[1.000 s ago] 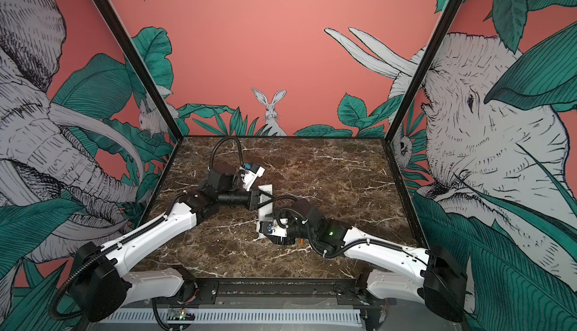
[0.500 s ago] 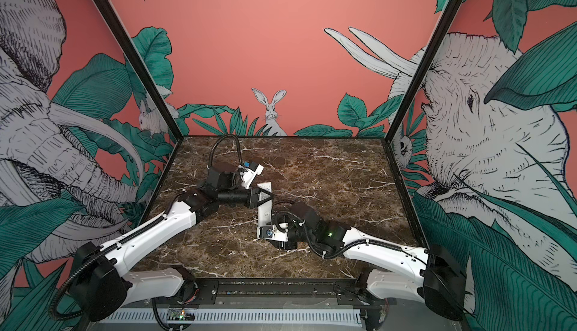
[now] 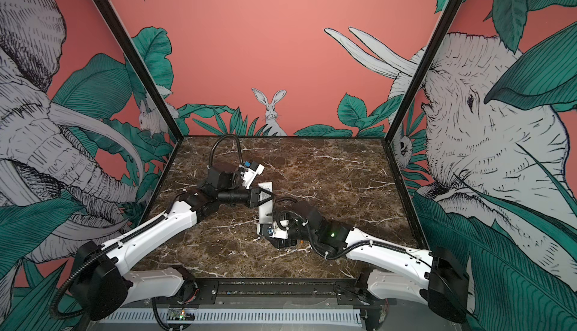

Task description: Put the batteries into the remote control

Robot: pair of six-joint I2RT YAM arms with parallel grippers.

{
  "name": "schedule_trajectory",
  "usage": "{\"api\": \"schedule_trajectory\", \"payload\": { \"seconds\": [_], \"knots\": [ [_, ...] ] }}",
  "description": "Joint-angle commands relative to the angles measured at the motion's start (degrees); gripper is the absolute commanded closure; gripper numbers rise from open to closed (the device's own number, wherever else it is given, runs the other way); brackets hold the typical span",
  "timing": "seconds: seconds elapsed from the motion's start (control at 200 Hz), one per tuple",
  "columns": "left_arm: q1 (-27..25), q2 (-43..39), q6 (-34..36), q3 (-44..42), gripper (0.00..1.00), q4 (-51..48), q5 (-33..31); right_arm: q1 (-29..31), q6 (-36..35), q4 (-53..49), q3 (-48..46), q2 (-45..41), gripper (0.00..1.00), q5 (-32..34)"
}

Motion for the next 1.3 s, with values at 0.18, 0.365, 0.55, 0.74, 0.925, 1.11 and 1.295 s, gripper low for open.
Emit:
{"api": "schedule_trajectory", "payload": {
  "seconds": [0.18, 0.365, 0.55, 0.74, 0.925, 1.11, 1.295],
  "knots": [
    [0.15, -0.49, -0.41, 0.14, 1.0, 2.45, 2.04, 0.31, -2.01, 3.54, 2.23, 1.42, 0.22, 1.51],
    [0.13, -0.5, -0.54, 0.23, 1.0, 2.73, 2.6, 0.39, -2.45, 3.35, 2.67, 2.11, 0.18, 1.83],
    [0.15, -0.86, -0.66, -0.06, 1.0, 2.82, 2.62, 0.33, -2.79, 2.89, 3.21, 3.23, 0.17, 1.6],
    [0.22, -1.28, -0.83, -0.19, 1.0, 2.83, 2.67, 0.36, -2.46, 2.42, 3.11, 4.31, 0.17, 0.86],
    [0.15, -1.42, -0.7, -0.23, 1.0, 2.91, 2.51, 0.35, -1.03, 0.7, 2.72, 4.48, 0.19, -1.25],
    [0.15, -0.95, -0.56, -0.2, 1.0, 3.08, 2.42, 0.35, 0.08, -1.57, 2.52, 5.0, 0.22, -3.08],
    [0.14, -0.77, -0.4, -0.04, 1.0, 3.18, 2.51, 0.32, 0.35, -3.65, 3.32, 6.01, 0.26, -4.68]
  ]
}}
